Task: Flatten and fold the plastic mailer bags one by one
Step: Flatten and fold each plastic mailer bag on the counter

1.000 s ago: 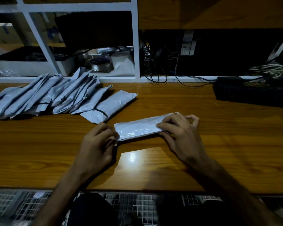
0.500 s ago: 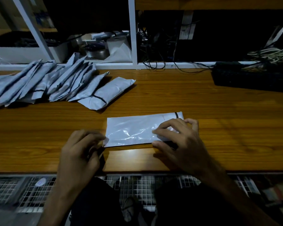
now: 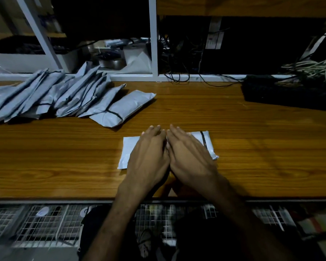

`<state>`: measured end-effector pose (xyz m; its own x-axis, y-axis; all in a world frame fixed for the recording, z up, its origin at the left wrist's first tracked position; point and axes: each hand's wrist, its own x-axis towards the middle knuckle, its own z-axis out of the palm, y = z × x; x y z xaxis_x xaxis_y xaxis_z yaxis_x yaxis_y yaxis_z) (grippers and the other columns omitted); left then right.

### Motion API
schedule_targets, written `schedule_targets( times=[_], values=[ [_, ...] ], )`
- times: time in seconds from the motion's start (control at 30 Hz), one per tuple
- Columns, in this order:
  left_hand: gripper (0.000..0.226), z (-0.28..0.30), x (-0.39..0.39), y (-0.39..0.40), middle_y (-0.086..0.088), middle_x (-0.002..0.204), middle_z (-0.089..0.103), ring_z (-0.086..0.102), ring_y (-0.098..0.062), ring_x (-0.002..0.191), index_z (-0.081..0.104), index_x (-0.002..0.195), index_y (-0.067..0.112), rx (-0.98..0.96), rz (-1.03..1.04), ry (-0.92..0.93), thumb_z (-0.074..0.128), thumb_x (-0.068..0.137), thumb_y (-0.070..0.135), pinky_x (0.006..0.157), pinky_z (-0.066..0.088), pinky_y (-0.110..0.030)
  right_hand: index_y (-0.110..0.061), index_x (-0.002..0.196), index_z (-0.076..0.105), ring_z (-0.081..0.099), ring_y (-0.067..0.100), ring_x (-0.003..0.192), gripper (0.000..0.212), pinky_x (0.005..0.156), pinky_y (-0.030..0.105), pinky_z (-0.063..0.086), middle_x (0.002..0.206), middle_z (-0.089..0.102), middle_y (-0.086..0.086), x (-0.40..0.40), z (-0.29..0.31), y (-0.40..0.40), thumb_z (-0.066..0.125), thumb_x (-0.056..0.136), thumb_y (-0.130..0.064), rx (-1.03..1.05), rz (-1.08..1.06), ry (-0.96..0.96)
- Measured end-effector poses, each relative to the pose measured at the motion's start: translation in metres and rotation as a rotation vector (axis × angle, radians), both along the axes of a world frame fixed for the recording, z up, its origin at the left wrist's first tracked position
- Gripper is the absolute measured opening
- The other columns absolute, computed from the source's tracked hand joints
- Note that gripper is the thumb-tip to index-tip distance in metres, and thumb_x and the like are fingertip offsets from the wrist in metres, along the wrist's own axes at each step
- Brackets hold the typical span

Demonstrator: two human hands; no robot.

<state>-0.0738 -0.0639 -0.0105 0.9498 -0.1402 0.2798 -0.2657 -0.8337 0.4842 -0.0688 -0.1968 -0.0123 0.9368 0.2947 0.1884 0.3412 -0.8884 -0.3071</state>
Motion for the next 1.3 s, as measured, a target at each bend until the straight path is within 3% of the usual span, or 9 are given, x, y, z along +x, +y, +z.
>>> schedule_targets(
  times=[0.1, 0.2, 0.33, 0.57, 0.77, 1.1, 1.3],
  values=[
    [0.047, -0.010, 0.001, 0.001, -0.010, 0.165, 0.037, 0.025, -0.022, 0.156, 0.050, 0.152, 0.016, 0.037, -0.021, -0.002, 0.043, 0.106, 0.019, 0.126, 0.011, -0.032, -0.013, 0.161, 0.031, 0.017, 0.017, 0.158, 0.053, 0.129, 0.032, 0.004, 0.170, 0.024, 0.005, -0.004, -0.015, 0.000, 0.030, 0.110, -0.027, -0.045, 0.007, -0.054],
    [0.049, -0.019, 0.000, 0.001, -0.011, 0.162, 0.041, 0.028, -0.023, 0.155, 0.049, 0.152, 0.012, 0.067, -0.021, -0.021, 0.036, 0.106, 0.021, 0.128, 0.009, -0.034, -0.008, 0.156, 0.040, 0.025, 0.022, 0.156, 0.058, 0.129, 0.036, 0.011, 0.166, 0.034, 0.010, -0.007, -0.027, -0.002, 0.026, 0.104, -0.028, -0.065, -0.005, -0.134],
    [0.062, -0.026, -0.001, 0.002, -0.009, 0.161, 0.043, 0.029, -0.022, 0.155, 0.048, 0.154, 0.012, 0.122, -0.026, -0.044, 0.023, 0.101, 0.034, 0.128, 0.011, -0.035, -0.004, 0.157, 0.038, 0.024, 0.025, 0.157, 0.062, 0.127, 0.044, 0.020, 0.166, 0.032, 0.013, -0.011, -0.033, -0.003, 0.021, 0.104, -0.031, -0.079, 0.014, -0.157],
    [0.070, -0.029, -0.001, 0.004, -0.006, 0.163, 0.041, 0.027, -0.020, 0.156, 0.045, 0.155, 0.015, 0.176, -0.034, -0.032, 0.012, 0.098, 0.039, 0.129, 0.011, -0.036, -0.011, 0.155, 0.045, 0.026, 0.021, 0.156, 0.061, 0.127, 0.038, 0.014, 0.164, 0.037, 0.007, -0.004, -0.039, 0.001, 0.019, 0.105, -0.036, 0.024, -0.060, -0.159],
    [0.070, -0.029, -0.002, 0.004, -0.005, 0.164, 0.040, 0.024, -0.020, 0.156, 0.043, 0.157, 0.017, 0.207, -0.020, -0.018, 0.010, 0.099, 0.040, 0.128, 0.010, -0.038, -0.016, 0.156, 0.044, 0.025, 0.021, 0.156, 0.067, 0.127, 0.038, 0.014, 0.165, 0.036, 0.006, -0.005, -0.034, 0.002, 0.013, 0.101, -0.041, 0.023, -0.087, -0.121],
    [0.074, -0.028, -0.003, 0.003, -0.006, 0.166, 0.036, 0.024, -0.020, 0.157, 0.040, 0.158, 0.013, 0.287, 0.025, 0.013, 0.006, 0.100, 0.044, 0.129, 0.011, -0.041, -0.010, 0.142, 0.059, 0.044, 0.032, 0.145, 0.061, 0.122, 0.049, 0.031, 0.151, 0.054, 0.016, -0.006, -0.038, 0.000, 0.022, 0.103, -0.039, 0.077, -0.125, -0.184],
    [0.078, -0.025, -0.004, 0.002, -0.007, 0.168, 0.031, 0.021, -0.019, 0.158, 0.037, 0.159, 0.011, 0.314, 0.062, 0.037, 0.001, 0.098, 0.045, 0.130, 0.010, -0.042, -0.015, 0.145, 0.058, 0.040, 0.024, 0.148, 0.063, 0.124, 0.042, 0.023, 0.153, 0.053, 0.007, -0.004, -0.040, 0.001, 0.023, 0.101, -0.045, 0.067, -0.171, -0.160]
  ],
)
